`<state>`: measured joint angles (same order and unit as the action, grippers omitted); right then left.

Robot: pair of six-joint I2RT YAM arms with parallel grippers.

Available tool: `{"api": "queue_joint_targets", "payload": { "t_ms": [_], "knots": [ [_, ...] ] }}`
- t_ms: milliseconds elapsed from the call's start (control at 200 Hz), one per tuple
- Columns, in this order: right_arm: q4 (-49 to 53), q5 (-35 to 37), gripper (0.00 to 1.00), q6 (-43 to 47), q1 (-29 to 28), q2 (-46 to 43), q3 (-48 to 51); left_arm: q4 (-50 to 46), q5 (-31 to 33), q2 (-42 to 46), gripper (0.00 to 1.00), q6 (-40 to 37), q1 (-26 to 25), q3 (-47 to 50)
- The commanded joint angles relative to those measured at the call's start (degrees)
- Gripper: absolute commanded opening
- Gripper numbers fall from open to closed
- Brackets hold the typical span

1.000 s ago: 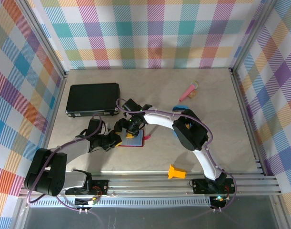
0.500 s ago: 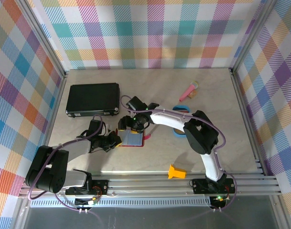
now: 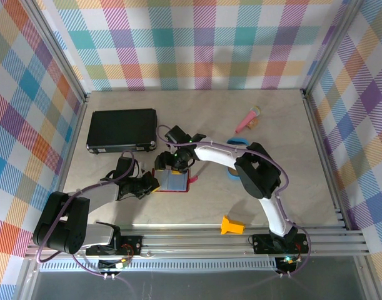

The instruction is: Put the credit cards into the card holder

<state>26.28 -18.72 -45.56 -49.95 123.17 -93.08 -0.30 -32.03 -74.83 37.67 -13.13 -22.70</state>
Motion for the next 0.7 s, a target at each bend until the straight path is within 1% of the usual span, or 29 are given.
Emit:
{"api": "queue_joint_targets", "payload": {
  "t_ms": [0,125,210,345,540,695],
  "knots": [
    [-1.5,-3.9,0.72,0.7,-0.3,2.0,-2.5,-2.2,0.6,0.9,0.0,-1.3,-0.4,-0.7],
    [-4.3,-6.9,0.72,1.3,-0.6,3.2,-3.2,-5.1,0.2,2.7,0.0,-1.1,0.0,-1.9],
    [-4.7,-8.5,0.72,2.7,-0.9,3.9,-4.4,-6.9,-0.8,5.9,0.0,0.8,0.9,-3.4],
    [-7.7,-10.0,0.71,1.9,-1.4,4.5,-4.1,-11.0,0.6,10.3,0.0,3.6,1.4,-5.3],
    [-12.5,-12.1,0.71,-1.4,-1.6,7.0,-3.9,-13.2,0.5,12.2,0.0,3.9,1.4,-4.5],
    [-13.7,-11.7,0.71,-2.4,-1.6,8.4,-3.7,-12.8,1.2,12.1,0.0,3.6,1.5,-3.1]
  ]
}}
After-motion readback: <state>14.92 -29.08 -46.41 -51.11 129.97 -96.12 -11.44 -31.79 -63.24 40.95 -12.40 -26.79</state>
